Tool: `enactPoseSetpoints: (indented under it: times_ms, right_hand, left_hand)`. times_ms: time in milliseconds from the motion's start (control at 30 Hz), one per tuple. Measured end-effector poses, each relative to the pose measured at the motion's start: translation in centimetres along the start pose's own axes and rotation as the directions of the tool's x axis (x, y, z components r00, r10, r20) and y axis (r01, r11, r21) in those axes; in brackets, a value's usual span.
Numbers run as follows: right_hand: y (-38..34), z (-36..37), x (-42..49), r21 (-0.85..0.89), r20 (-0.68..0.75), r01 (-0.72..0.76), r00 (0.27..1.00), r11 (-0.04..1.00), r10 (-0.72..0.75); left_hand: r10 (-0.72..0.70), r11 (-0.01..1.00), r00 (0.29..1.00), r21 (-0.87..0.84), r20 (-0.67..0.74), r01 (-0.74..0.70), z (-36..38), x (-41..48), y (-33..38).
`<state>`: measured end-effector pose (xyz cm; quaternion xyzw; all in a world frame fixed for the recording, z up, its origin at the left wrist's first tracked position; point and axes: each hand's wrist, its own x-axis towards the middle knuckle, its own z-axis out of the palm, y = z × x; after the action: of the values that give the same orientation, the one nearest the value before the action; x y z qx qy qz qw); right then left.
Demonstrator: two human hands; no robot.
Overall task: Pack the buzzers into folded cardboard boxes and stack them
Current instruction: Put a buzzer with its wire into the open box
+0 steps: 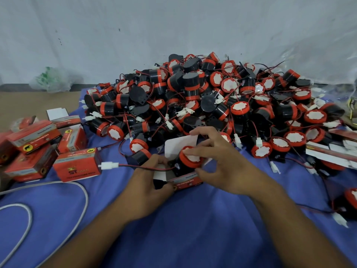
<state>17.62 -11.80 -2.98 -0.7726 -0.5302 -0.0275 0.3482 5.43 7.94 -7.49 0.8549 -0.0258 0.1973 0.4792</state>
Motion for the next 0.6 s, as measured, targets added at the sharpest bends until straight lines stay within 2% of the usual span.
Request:
enactPoseSetpoints:
  times_ms: [133,300,467,600]
  right_hand:
    - [0.0,1.3,-0.1,0.004,-0.012,-0.028,1.0,1.0,0.028]
    - [-0.1,1.9,0.1,0.007,-0.104,-0.07,0.992,0.998,0.07]
    - [-0.8,2.3,0.3,-0.084,-0.064,-0.09,0.994,0.992,0.085]
    - [-1.1,2.8,0.4,-0.114,0.045,-0.094,0.994,0.989,0.1]
  left_hand:
    - [-0.009,1.0,1.0,-0.029,0.003,0.009,-0.1,-0.1,-0.1]
    - [0.011,0.999,1.0,0.035,-0.012,-0.01,-0.1,-0.1,-0.2]
    - [0.008,0.995,0.998,0.099,-0.065,-0.002,-0.1,0.0,-0.5]
    - [0.09,0.974,0.986,0.22,-0.142,-0.058,0.2,0.3,-0.6]
